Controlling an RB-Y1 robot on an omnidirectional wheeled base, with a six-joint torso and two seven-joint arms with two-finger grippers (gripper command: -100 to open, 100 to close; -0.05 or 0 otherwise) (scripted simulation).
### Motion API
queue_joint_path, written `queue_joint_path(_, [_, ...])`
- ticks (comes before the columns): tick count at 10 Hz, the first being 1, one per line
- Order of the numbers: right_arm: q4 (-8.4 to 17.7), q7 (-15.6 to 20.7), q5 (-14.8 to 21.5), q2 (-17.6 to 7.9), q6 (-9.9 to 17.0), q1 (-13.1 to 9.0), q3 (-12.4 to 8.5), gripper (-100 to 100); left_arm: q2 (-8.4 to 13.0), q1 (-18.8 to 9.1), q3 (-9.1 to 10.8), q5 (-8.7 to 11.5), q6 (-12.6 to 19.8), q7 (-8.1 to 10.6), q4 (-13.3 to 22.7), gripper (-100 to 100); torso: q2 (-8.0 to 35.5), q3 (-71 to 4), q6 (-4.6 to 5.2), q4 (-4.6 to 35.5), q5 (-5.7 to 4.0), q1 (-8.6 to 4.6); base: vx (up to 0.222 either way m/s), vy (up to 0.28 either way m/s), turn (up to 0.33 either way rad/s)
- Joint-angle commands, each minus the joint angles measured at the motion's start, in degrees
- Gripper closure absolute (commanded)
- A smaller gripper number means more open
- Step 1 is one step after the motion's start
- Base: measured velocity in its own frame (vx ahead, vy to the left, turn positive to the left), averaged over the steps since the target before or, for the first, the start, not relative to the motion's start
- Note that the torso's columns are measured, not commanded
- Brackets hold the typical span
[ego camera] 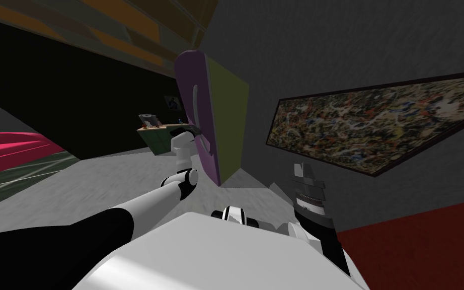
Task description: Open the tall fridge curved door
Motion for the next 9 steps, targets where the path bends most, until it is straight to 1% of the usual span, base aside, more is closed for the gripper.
queue_joint_path(1, [0.0,0.0,0.0,0.0,0.0,0.0,0.0,0,3.5,-0.1,0.95,4.2,-1.2,-1.61,3.4,100,0.0,0.0,0.02,0.0,-0.03,-0.13,-0.024,-0.095,0.004])
queue_joint_path(2, [0.0,0.0,0.0,0.0,0.0,0.0,0.0,0,3.0,0.1,0.83,3.6,-1.3,-1.59,3.0,100,0.0,0.0,0.02,0.0,-0.04,-0.07,-0.008,-0.033,0.003])
queue_joint_path(3, [0.0,0.0,0.0,0.0,0.0,0.0,0.0,0,2.0,1.0,-0.66,4.4,-2.9,-2.54,4.1,-100,0.0,0.0,0.02,0.0,0.02,0.10,-0.030,0.102,-0.093])
queue_joint_path(4, [0.0,0.0,0.0,0.0,0.0,0.0,0.0,0,1.7,1.1,-0.96,4.6,-3.2,-2.71,4.3,-100,0.1,0.1,0.03,0.0,0.12,0.44,-0.063,0.151,-0.092])
queue_joint_path(5, [0.0,0.0,0.0,0.0,0.0,0.0,0.0,0,1.1,1.6,-1.79,5.0,-4.1,-3.19,4.9,-100,0.2,0.1,-0.02,0.0,0.14,0.39,-0.079,0.149,-0.050])
queue_joint_path(6, [0.0,0.0,0.0,0.0,0.0,0.0,0.0,0,1.4,1.1,-1.36,4.6,-3.6,-2.82,4.8,-100,0.2,0.1,-0.01,0.1,0.05,0.14,-0.037,0.072,-0.014])
queue_joint_path(7, [0.0,0.0,0.0,0.0,0.0,0.0,0.0,0,1.4,1.2,-1.44,4.6,-3.8,-2.94,4.9,-100,0.0,0.0,0.00,0.0,-0.08,-0.29,-0.008,0.019,0.006])
queue_joint_path(8, [0.0,0.0,0.0,0.0,0.0,0.0,0.0,0,1.4,1.2,-1.42,4.6,-3.8,-2.93,4.9,100,-0.1,0.0,0.03,0.0,-0.15,-0.45,-0.005,0.009,0.002])
queue_joint_path(9, [0.0,0.0,0.0,0.0,0.0,0.0,0.0,0,0.9,1.3,-1.92,6.0,-3.0,-3.62,4.4,100,-0.1,0.0,0.03,0.0,-0.11,-0.33,-0.081,0.182,-0.054])
